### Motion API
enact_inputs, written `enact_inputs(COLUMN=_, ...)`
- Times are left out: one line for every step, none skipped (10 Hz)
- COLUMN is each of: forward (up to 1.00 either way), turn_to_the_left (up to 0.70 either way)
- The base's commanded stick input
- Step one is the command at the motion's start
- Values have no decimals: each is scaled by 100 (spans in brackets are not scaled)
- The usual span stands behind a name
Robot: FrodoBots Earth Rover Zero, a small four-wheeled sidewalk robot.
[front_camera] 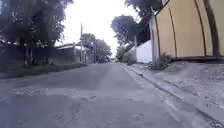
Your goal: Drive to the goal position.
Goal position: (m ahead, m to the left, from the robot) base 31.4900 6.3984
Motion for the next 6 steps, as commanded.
enact_inputs(forward=100, turn_to_the_left=-20)
enact_inputs(forward=100, turn_to_the_left=0)
enact_inputs(forward=100, turn_to_the_left=0)
enact_inputs(forward=100, turn_to_the_left=0)
enact_inputs(forward=100, turn_to_the_left=0)
enact_inputs(forward=100, turn_to_the_left=0)
